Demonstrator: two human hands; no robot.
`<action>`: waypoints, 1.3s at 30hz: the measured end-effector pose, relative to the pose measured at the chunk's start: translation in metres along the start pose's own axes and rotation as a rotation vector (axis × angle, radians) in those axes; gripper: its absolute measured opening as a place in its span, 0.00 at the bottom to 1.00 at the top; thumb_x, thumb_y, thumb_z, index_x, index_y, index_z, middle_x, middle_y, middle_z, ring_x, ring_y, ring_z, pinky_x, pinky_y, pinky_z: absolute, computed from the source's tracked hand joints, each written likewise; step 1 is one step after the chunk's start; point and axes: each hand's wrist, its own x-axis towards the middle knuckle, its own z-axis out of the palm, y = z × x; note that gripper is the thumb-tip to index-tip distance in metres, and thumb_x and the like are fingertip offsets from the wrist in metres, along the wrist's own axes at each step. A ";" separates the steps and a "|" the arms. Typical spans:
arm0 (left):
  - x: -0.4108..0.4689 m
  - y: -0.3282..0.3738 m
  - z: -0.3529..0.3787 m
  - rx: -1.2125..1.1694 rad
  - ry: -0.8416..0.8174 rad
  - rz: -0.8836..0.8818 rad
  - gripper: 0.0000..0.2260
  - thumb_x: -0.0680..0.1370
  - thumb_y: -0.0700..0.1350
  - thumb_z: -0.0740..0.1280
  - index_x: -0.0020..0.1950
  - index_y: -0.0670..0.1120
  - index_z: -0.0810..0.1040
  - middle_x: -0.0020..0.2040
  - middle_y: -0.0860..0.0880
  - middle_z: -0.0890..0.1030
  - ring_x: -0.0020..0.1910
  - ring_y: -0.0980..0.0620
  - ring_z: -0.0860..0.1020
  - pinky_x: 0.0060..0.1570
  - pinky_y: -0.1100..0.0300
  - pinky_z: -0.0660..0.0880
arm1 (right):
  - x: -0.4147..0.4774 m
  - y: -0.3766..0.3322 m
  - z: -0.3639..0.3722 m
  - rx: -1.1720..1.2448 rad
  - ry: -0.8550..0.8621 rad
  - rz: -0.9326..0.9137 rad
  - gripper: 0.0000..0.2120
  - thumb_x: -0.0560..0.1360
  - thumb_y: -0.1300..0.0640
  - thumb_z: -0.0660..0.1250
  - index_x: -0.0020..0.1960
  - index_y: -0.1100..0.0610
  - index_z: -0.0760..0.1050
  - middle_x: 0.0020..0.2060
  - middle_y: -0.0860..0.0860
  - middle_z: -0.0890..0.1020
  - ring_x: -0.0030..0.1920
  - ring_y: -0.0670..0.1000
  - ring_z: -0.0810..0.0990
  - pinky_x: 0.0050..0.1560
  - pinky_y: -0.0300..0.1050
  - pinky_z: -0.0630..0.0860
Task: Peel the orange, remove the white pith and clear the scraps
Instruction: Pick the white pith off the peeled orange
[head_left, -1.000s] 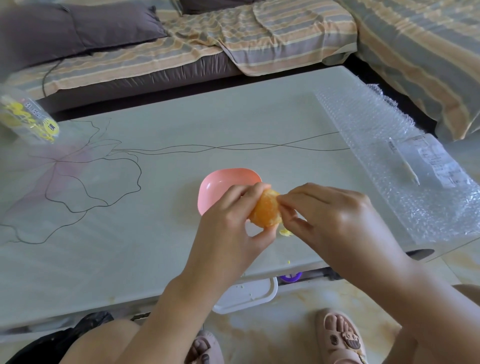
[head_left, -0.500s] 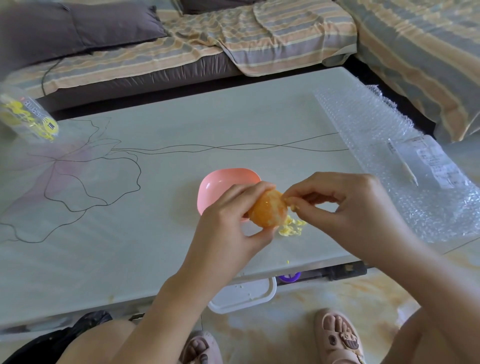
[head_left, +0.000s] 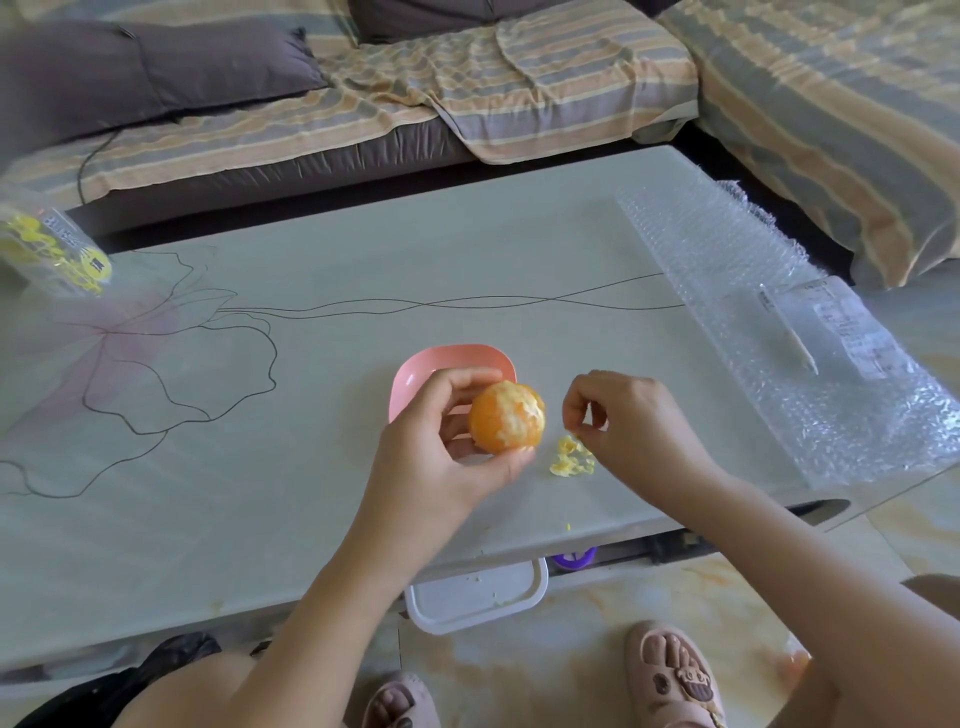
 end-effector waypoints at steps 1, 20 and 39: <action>0.000 -0.001 -0.001 -0.016 0.005 -0.015 0.22 0.66 0.35 0.77 0.53 0.54 0.77 0.46 0.58 0.82 0.46 0.60 0.81 0.44 0.69 0.75 | 0.000 0.001 0.003 0.004 -0.009 0.011 0.14 0.67 0.71 0.65 0.35 0.51 0.75 0.29 0.41 0.72 0.33 0.42 0.72 0.37 0.30 0.68; 0.002 -0.006 -0.006 -0.104 -0.039 -0.062 0.18 0.63 0.47 0.76 0.52 0.52 0.79 0.49 0.56 0.84 0.48 0.57 0.82 0.45 0.69 0.75 | 0.002 0.006 0.005 0.036 0.041 -0.023 0.13 0.66 0.70 0.68 0.37 0.53 0.72 0.34 0.42 0.71 0.37 0.37 0.71 0.36 0.26 0.64; 0.004 -0.008 -0.005 -0.179 -0.023 -0.098 0.19 0.63 0.48 0.76 0.52 0.48 0.79 0.43 0.54 0.83 0.39 0.57 0.80 0.40 0.65 0.76 | 0.001 -0.003 -0.004 0.182 0.008 0.080 0.07 0.75 0.55 0.66 0.40 0.52 0.81 0.35 0.42 0.79 0.42 0.39 0.73 0.40 0.25 0.65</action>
